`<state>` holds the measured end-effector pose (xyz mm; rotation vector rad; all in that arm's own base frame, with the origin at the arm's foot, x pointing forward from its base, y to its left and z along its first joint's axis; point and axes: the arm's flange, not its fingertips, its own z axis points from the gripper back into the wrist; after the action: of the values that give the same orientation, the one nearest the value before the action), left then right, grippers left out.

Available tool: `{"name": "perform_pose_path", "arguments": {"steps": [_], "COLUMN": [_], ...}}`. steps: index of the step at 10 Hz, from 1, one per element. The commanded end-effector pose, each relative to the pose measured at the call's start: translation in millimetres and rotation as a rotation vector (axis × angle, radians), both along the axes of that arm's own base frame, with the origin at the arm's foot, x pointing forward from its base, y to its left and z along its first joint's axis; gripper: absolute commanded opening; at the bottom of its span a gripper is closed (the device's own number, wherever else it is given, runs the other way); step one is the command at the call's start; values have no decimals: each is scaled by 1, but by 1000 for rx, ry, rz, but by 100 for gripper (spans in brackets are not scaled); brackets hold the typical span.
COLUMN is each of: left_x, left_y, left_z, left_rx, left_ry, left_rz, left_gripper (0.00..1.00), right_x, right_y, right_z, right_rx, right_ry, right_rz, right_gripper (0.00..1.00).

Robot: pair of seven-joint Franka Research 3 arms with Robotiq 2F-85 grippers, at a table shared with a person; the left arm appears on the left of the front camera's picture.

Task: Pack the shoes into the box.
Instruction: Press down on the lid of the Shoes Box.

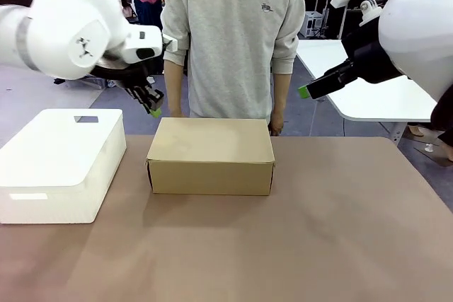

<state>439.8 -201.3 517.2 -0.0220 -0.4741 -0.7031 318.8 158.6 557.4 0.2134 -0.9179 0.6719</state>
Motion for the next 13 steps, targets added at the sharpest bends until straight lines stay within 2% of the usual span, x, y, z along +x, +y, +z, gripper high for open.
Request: {"name": "perform_pose_path", "arguments": {"steps": [1,2,3,7,9,13], "left_x": [-13,-17,-22,-35,-44,-46], "left_y": [19,24,24,30,34,40], "left_z": [7,15,23,42,43,43], "left_rx": [9,-1,-11,-46,-61,-94], "left_ry": [16,14,5,-39,-90,-130], "left_rz": [-64,-88,-115,-146,-118,-121], "left_gripper": [77,97,100,100,100,100], "right_x": [0,0,0,0,0,0], "right_y": [-1,-1,-1,-1,-1,-1], "right_z": [2,2,2,2,2,2], "right_rx": [-13,-13,-13,-13,-13,-13], "right_ry": [7,7,7,7,7,7], "right_rz": [-4,-4,-4,-4,-4,-4], "right_gripper": [100,100,100,100,100,100]}}
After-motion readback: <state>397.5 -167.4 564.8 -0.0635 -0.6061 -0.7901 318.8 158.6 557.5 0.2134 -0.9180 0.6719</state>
